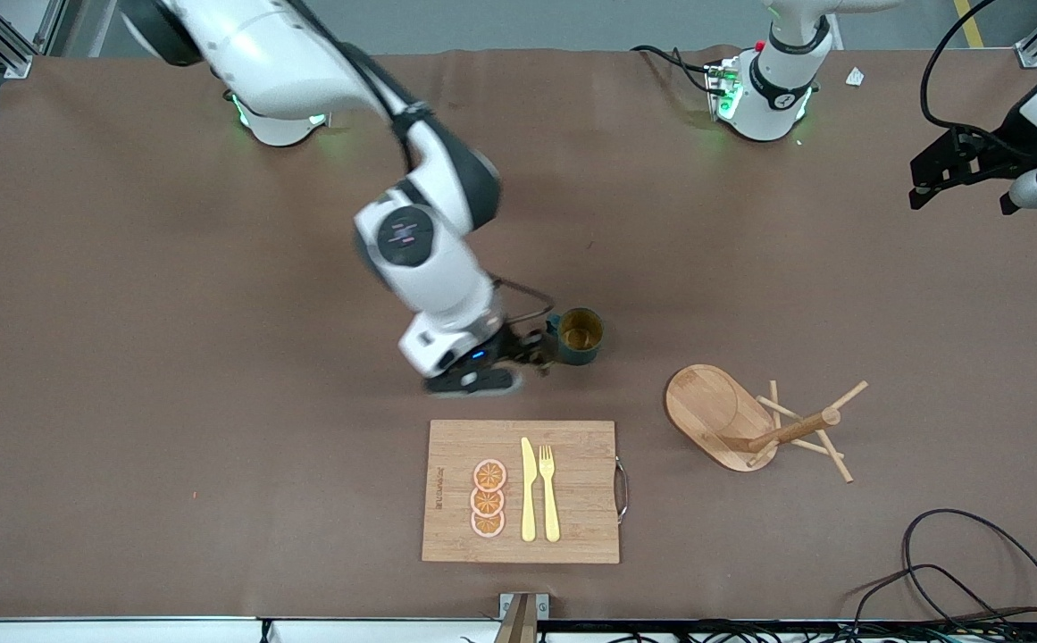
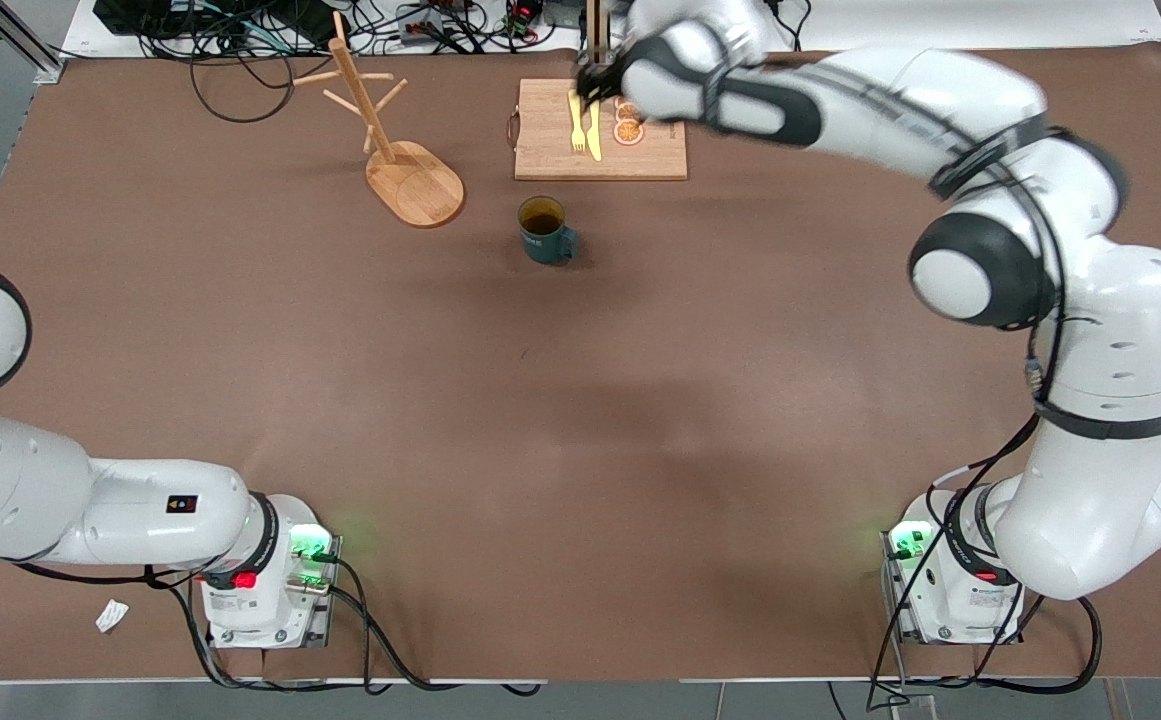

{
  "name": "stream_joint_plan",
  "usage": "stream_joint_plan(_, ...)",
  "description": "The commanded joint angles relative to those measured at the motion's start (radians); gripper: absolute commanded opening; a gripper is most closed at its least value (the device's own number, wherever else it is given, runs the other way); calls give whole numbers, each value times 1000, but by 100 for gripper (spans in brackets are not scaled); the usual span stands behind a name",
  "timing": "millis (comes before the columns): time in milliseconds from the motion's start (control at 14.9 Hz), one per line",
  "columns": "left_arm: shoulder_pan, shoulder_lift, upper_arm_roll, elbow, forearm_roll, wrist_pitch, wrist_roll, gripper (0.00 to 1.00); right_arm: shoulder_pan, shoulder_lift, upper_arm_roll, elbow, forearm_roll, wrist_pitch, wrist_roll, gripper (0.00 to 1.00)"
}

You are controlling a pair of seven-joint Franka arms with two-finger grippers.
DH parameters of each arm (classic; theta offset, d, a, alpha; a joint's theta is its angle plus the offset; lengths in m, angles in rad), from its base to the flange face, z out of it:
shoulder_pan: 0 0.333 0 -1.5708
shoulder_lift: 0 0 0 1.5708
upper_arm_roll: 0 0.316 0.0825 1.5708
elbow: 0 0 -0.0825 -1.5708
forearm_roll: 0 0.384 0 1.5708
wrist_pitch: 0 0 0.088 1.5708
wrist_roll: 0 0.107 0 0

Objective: Pass cup and hang on rack
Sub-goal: 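Release the mug and withdraw the right gripper while the left gripper approaches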

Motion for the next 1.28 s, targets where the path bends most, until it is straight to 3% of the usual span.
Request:
stream_joint_plan(0, -24, 29, -37, 9, 2, -10, -124, 100, -153, -86, 26, -40, -34, -115, -86, 100)
stream_joint_plan(202, -46, 70, -126, 11, 62, 2, -280, 100, -251, -135, -8, -45, -58, -157, -101, 100)
stream_joint_plan(403, -139, 139, -200, 13, 110, 4, -530, 100, -373, -179, -9, -48, -58, -197, -219, 100)
stream_joint_plan(739, -413, 288, -203, 14, 235, 66, -1030, 100, -528, -296, -8, -81, -57, -355, -385, 100)
stream_joint_plan(1008, -573, 434, -203, 17, 376, 166, -1346, 100, -594, -474, -6, -245, -54, -358, -491, 100)
stream_joint_plan(1209, -668, 569, -195, 72, 487, 215, -1560, 100, -640, -554, -5, -339, -40, -360, -531, 100)
